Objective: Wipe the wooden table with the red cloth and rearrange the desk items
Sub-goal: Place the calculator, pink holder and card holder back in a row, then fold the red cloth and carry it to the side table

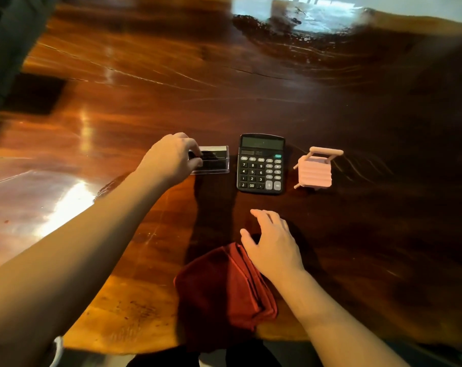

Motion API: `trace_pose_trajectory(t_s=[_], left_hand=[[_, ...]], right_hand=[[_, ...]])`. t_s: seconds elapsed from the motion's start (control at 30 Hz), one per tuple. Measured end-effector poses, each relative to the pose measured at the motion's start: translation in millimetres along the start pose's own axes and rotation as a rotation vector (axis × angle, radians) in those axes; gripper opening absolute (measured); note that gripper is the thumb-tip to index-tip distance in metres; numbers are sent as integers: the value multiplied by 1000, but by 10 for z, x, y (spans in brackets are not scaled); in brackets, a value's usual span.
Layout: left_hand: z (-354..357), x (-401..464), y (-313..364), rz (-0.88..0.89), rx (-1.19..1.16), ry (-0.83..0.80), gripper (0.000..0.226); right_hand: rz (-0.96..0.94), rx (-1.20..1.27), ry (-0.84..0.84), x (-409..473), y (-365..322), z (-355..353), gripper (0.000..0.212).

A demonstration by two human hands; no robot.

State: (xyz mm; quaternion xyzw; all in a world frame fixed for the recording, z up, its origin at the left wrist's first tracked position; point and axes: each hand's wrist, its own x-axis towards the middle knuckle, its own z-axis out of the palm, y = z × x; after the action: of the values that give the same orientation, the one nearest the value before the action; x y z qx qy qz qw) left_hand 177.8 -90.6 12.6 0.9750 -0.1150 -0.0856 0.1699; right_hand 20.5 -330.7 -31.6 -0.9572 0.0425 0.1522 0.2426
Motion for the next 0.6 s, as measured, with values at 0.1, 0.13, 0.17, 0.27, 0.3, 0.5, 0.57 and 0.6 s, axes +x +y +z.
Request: trace_pose_trajectory(t_s=[0.1, 0.13, 0.17, 0.27, 0.3, 0.5, 0.57, 0.6], left_hand=[[-22, -348, -9, -71, -72, 17, 11], [-9, -496, -14, -98, -96, 1, 10], [24, -645, -18, -124, -119, -20, 9], [197, -1133, -27, -224, -188, -100, 11], [272, -1293, -31, -265, -199, -138, 13], [708, -2013, 26, -516, -193, -279, 36], [788, -2141, 105, -570, -184, -296, 45], [813, -2200, 145, -598, -185, -307, 49]], right_hand=[[-33, -6, -14, -65, -14, -8, 53], [-47, -12, -24, -99, -26, -4, 52], [-58, -17, -37, -136, -32, 3, 51], [-70, -36, -93, -258, -45, 42, 49], [-67, -46, -117, -300, -47, 56, 50], [1, -68, -201, -560, -35, 173, 54], [21, -75, -188, -607, -34, 215, 55], [30, -71, -185, -626, -42, 236, 55]])
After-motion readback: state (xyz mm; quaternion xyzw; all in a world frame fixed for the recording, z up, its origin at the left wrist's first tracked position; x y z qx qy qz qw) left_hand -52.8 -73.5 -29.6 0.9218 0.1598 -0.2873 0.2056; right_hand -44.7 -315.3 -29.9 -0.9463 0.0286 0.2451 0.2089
